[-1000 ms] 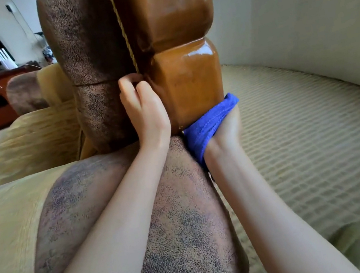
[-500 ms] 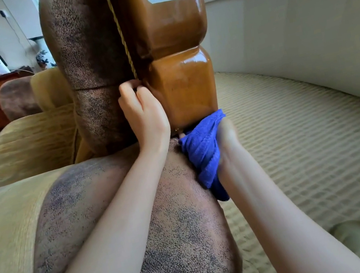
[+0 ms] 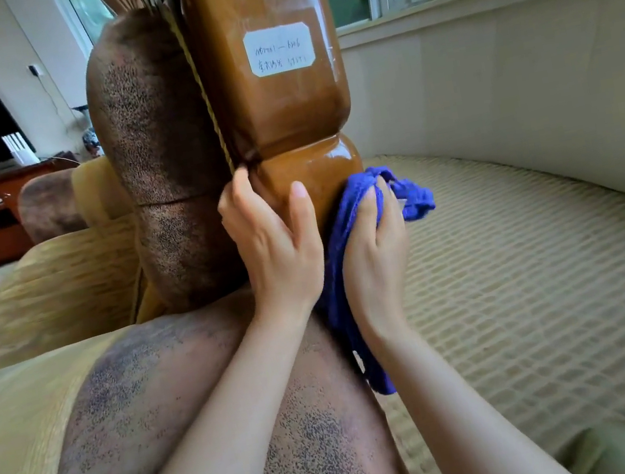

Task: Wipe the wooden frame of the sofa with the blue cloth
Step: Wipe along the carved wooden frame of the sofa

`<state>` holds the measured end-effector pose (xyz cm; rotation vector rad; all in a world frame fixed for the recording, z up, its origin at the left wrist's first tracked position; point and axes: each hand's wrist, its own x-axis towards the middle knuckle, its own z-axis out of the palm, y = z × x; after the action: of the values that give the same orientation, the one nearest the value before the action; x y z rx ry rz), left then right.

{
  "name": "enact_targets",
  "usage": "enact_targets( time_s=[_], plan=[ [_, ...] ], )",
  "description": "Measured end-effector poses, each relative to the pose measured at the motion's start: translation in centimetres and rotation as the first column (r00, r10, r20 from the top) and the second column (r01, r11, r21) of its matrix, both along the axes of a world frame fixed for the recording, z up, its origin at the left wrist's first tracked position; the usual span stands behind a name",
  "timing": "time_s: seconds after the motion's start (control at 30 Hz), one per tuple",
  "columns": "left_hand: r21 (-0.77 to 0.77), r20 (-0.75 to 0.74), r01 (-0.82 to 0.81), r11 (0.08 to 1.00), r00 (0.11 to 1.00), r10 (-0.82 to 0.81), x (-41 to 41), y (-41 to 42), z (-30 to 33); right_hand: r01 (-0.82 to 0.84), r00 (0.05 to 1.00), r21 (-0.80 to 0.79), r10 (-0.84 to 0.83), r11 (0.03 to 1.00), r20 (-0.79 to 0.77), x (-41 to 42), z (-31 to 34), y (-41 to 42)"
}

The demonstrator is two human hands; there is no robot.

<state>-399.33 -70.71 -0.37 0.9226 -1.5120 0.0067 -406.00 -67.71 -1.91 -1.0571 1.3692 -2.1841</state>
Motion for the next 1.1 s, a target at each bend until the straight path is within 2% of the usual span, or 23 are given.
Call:
enact_targets(
  time_s=[0.1, 0.23, 0.3, 0.47, 0.57, 0.77, 0.83, 0.97, 1.03, 1.1],
  plan=[
    [-0.054, 0.036, -0.076, 0.996, 0.996, 0.078, -0.1, -0.6, -0.4, -0.054, 0.999, 0.018, 0.054, 0.998, 0.003, -2.7, 3.3, -1.5],
    [-0.098, 0.037, -0.098, 0.990, 0.994, 0.102, -0.1, -0.9, -0.4, -0.390, 0.921, 0.143, 0.386, 0.910, 0.057, -5.5, 4.4, -2.1],
    [-0.108, 0.037, -0.100, 0.989, 0.994, 0.104, -0.1, -0.9, -0.4, -0.456, 0.887, 0.126, 0.439, 0.881, 0.142, -5.2, 3.5, -1.7],
    [-0.098, 0.027, -0.063, 0.993, 0.997, 0.066, 0.0, -1.1, -0.8, -0.275, 0.961, 0.059, 0.272, 0.960, 0.056, -3.7, 2.0, -0.6],
    [-0.064, 0.001, -0.046, 0.997, 0.999, 0.046, 0.2, -1.0, -0.7, -0.233, 0.972, 0.016, 0.233, 0.972, 0.037, -2.7, 2.9, -0.5],
    [0.016, -0.004, -0.007, 1.000, 1.000, 0.007, 0.5, -0.1, -0.4, -0.144, 0.990, -0.137, 0.144, 0.980, -0.013, -1.5, 11.3, -0.9],
    [0.045, -0.077, 0.034, 0.998, 0.997, -0.031, 0.8, 0.3, 0.4, -0.107, 0.992, -0.181, 0.094, 0.978, -0.083, -1.6, 14.5, -1.4],
    [-0.012, -0.305, 0.051, 0.999, 0.951, -0.053, 1.6, 0.5, 7.1, 0.036, 0.926, -0.177, -0.099, 0.984, -0.363, -1.4, 19.3, -3.9],
    [-0.021, -0.320, 0.043, 0.999, 0.946, -0.048, 1.4, -0.4, 12.8, 0.139, 0.861, -0.157, -0.198, 0.978, -0.469, -1.1, 20.4, -5.0],
    [0.045, -0.304, 0.056, 0.997, 0.952, -0.040, 0.7, -1.8, 17.7, 0.194, 0.792, -0.167, -0.255, 0.967, -0.555, -1.0, 21.3, -5.4]
  ],
)
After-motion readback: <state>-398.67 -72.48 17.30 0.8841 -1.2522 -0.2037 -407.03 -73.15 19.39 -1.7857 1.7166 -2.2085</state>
